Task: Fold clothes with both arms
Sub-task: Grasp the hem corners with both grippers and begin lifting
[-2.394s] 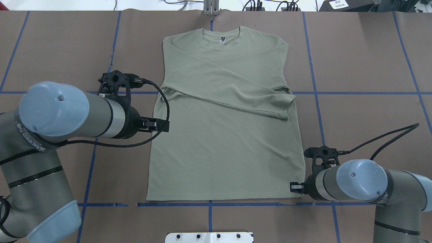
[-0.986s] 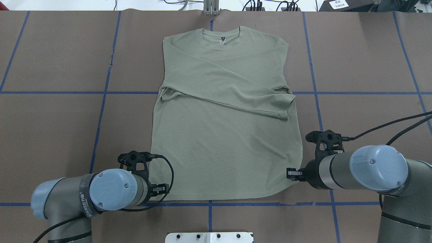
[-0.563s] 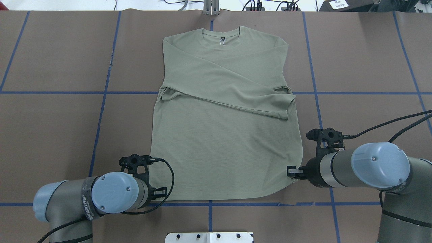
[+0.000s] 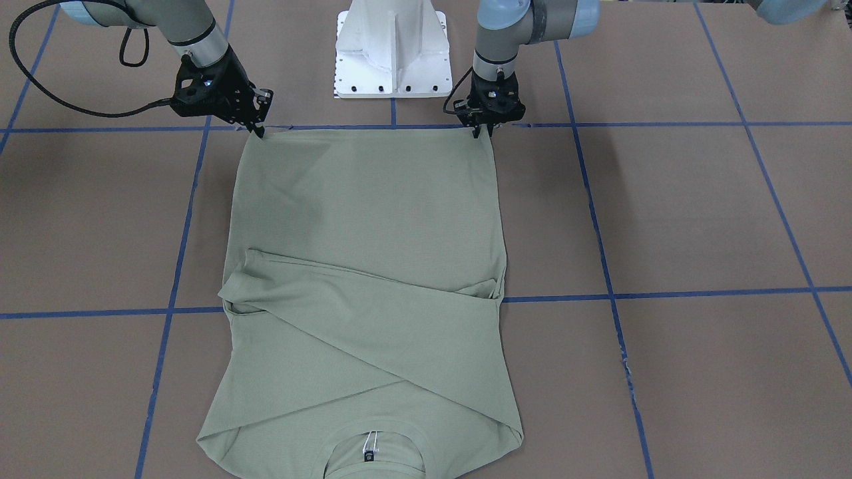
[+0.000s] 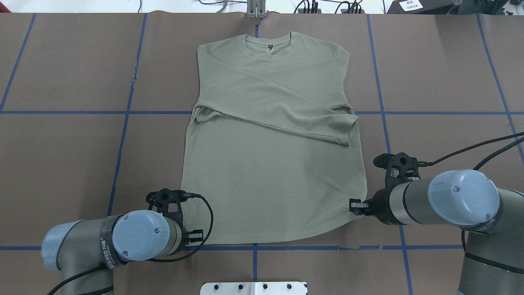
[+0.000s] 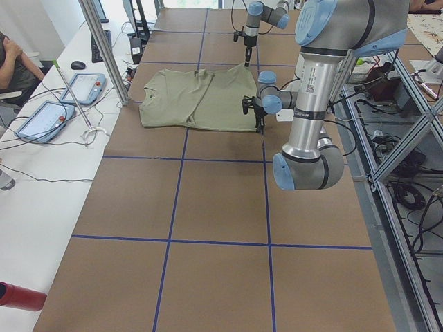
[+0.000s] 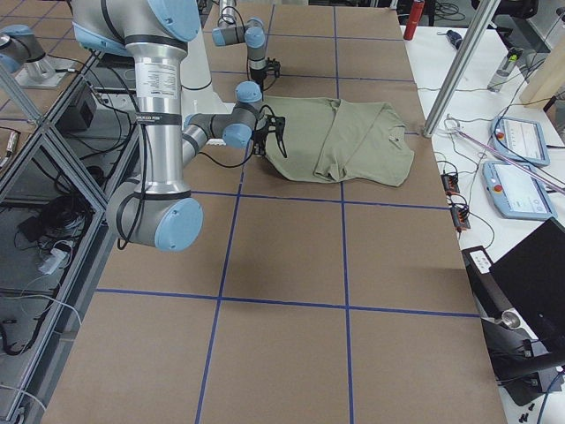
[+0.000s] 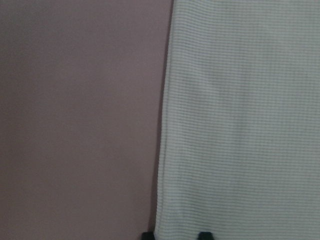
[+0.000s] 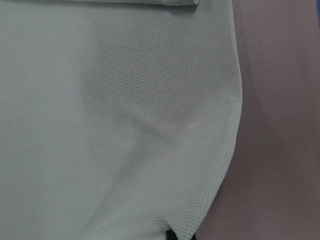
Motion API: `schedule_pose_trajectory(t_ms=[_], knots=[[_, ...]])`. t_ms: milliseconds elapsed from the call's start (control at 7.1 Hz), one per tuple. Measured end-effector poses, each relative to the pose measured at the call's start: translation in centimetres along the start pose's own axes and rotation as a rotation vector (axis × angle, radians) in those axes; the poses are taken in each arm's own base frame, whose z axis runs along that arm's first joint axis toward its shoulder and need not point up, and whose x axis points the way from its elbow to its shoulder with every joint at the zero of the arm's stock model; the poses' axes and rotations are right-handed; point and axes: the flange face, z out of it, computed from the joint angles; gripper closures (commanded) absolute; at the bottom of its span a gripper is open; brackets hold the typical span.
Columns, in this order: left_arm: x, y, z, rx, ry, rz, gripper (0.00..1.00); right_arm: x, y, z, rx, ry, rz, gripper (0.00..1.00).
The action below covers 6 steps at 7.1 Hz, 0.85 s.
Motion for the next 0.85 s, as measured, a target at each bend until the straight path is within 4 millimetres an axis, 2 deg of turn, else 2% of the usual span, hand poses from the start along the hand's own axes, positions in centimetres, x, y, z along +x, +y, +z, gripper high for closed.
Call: schedule_pose_trajectory(t_ms=[282, 423, 704, 845], knots=[[0.3, 0.1, -0.8, 0.0, 0.017, 0.002, 1.0, 0.2, -0.3, -0.1, 0.001, 0.001, 0.003, 1.0], [0.5, 0.1, -1.9, 0.002, 0.037, 0.002, 1.0, 0.4, -0.8, -0.5, -0.01, -0.004, 0.013, 1.0], [0.3, 0.4, -5.8, -0.008, 0.068, 0.002, 1.0, 1.4, -2.1, -2.6, -0.054, -0.025, 0.047, 1.0], [-0.3, 0.7, -8.1, -0.019, 0.079, 0.002, 1.0, 2.0, -2.0, -3.9, -0.076, -0.035, 0.054, 1.0]])
